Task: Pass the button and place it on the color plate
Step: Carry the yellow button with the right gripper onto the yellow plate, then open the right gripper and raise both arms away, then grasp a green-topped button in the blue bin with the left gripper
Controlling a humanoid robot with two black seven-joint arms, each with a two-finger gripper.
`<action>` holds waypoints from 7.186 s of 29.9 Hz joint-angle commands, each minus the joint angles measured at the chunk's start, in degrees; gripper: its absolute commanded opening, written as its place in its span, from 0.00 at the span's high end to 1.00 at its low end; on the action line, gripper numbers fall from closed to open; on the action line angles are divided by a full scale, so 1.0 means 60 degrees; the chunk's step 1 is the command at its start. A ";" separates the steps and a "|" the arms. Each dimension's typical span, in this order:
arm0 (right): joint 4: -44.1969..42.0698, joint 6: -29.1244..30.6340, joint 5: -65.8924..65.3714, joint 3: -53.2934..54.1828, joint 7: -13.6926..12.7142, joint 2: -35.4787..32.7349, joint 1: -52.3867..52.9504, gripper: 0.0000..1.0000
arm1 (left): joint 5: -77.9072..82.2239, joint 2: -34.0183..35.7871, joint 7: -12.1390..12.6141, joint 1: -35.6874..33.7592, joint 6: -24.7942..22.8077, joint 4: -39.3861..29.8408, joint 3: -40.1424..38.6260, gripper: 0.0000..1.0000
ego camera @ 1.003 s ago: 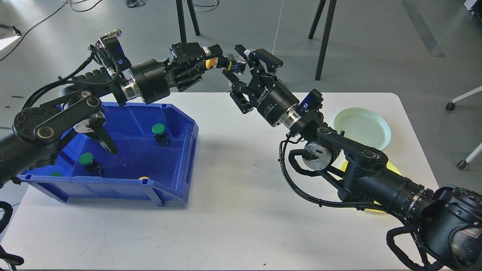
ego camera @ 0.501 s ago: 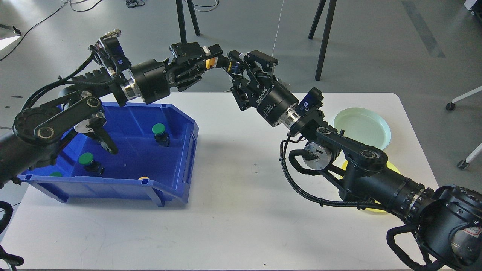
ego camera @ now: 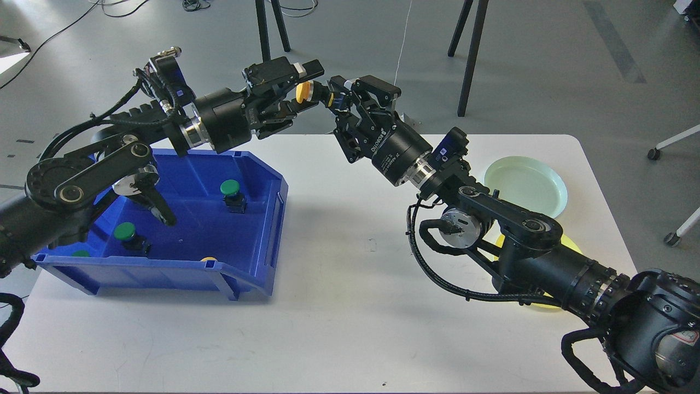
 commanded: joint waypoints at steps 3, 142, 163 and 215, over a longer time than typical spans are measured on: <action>0.0276 -0.0044 0.0007 0.0392 0.0000 -0.0655 -0.0280 0.99 | -0.0363 -0.0015 -0.0006 0.0014 0.0001 0.0092 0.0010 0.16; 0.3485 -0.3282 0.0959 0.2693 0.0000 -0.5785 -0.2713 0.05 | 1.1780 0.4074 -0.0006 0.0220 0.0001 -0.0423 0.2076 0.04; 0.3529 -0.3281 0.0959 0.2693 0.0000 -0.5800 -0.2991 0.05 | 1.1780 0.2798 -0.0006 0.0234 0.0001 0.1747 0.2442 0.04; 0.3573 -0.3282 0.0959 0.2722 0.0000 -0.5830 -0.3211 0.05 | 1.1707 0.2300 -0.0006 0.0249 0.0001 0.2861 0.3335 0.44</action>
